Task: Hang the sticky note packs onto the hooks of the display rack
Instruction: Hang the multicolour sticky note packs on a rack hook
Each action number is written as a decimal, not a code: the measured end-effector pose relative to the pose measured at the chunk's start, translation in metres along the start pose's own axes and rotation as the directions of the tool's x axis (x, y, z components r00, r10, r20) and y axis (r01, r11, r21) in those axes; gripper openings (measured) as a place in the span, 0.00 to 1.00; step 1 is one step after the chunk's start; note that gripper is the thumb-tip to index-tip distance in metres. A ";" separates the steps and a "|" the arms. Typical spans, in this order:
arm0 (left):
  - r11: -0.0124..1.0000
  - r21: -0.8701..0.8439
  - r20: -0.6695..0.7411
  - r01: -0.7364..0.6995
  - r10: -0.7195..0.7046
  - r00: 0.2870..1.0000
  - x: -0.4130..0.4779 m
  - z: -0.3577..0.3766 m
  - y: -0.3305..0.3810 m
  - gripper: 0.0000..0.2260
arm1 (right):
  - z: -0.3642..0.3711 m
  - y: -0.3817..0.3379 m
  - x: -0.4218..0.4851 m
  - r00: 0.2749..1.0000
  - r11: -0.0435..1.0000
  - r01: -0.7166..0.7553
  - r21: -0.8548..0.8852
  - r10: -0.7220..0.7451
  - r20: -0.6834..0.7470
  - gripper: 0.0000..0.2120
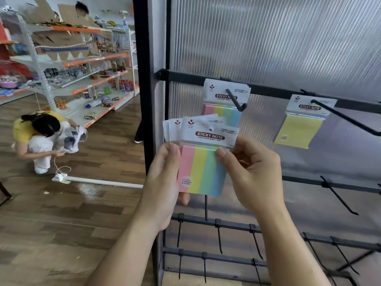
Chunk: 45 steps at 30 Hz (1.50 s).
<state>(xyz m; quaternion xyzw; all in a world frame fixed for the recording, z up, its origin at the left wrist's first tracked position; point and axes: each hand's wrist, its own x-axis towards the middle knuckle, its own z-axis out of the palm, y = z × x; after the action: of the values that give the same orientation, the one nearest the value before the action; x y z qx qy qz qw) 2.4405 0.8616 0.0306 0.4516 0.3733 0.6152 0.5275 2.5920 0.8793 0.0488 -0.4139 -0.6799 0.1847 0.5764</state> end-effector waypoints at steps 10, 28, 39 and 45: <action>0.999 -0.028 -0.009 -0.032 0.032 0.999 -0.001 -0.002 0.001 0.14 | -0.002 -0.020 -0.008 0.954 0.976 0.211 0.062 -0.192 -0.229 0.21; 0.997 -0.032 -0.073 -0.068 0.066 0.995 -0.004 -0.001 0.008 0.13 | -0.014 -0.024 0.001 0.895 0.955 0.262 -0.141 -0.295 -0.336 0.15; 0.999 -0.009 -0.132 -0.050 0.048 0.990 -0.006 -0.006 0.009 0.12 | -0.009 0.000 0.029 0.928 0.971 0.160 -0.176 -0.209 -0.309 0.12; 0.999 0.008 -0.158 -0.038 0.039 0.987 -0.009 -0.012 0.013 0.12 | 0.003 0.020 0.055 0.935 0.960 0.101 -0.259 -0.181 -0.305 0.13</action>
<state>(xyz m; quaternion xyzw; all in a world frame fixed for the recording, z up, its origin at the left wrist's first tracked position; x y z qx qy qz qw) 2.4256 0.8512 0.0374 0.4098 0.4065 0.6583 0.4832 2.5964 0.9343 0.0679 -0.4550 -0.6207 -0.0117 0.6385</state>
